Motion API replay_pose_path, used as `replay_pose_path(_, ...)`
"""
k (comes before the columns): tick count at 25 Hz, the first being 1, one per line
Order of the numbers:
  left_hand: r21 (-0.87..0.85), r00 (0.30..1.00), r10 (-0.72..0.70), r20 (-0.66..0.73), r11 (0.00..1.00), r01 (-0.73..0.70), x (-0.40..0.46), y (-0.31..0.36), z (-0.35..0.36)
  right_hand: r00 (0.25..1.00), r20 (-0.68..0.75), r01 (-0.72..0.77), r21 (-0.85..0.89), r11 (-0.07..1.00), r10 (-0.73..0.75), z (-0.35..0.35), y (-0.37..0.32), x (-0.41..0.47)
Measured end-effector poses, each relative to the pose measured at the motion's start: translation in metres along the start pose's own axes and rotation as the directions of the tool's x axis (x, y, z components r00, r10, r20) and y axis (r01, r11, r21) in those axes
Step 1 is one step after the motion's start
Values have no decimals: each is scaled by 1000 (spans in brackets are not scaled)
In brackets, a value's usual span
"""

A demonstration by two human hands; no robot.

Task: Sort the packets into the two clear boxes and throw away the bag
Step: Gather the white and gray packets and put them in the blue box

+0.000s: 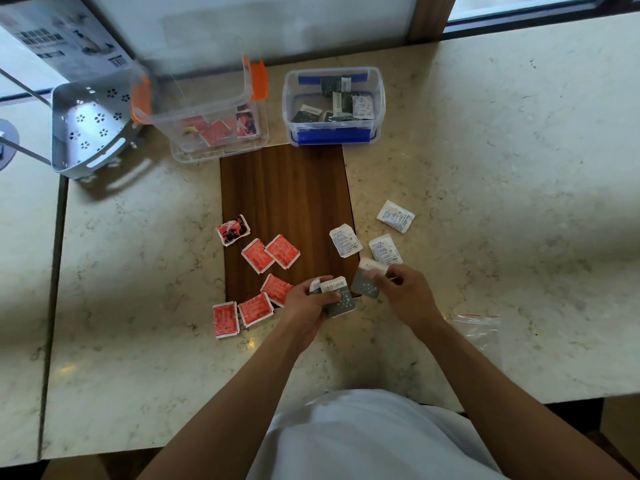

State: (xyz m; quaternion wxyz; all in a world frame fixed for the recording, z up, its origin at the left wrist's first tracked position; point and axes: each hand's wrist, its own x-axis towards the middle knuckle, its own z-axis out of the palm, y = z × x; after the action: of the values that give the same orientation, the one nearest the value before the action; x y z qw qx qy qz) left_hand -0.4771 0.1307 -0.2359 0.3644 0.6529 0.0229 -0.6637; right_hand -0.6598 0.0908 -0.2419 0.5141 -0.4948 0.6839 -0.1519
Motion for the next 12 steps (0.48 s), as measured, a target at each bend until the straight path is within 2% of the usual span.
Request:
replay_pose_path(2, -57, 999, -31, 8, 998, 32, -2, 2, 3, 974, 228, -9, 17, 1000, 5, 5, -5, -5)
replay_pose_path(3, -111, 998, -54, 35, 992, 57, -5, 2, 4, 959, 285, -19, 41, 999, 7, 9, -5, -5)
replay_pose_path(5, -186, 992, -81, 101, 978, 99, -8, 3, 5, 960, 280, -42, 117, 992, 8, 18, -4, -5)
replay_pose_path(8, -84, 982, -94, 164, 990, 109, -7, 1, 6, 966, 258, -53, 208, 977, -2, 31, -4, -8)
replay_pose_path(10, -1, 983, -95, 160, 995, 96, -7, -1, 12, 964, 256, 41, 140, 989, -76, 38, -4, -11)
replay_pose_path(12, 13, 985, -96, 145, 995, 95, -5, -1, 16, 952, 257, 162, 29, 986, -164, 36, -5, -7)
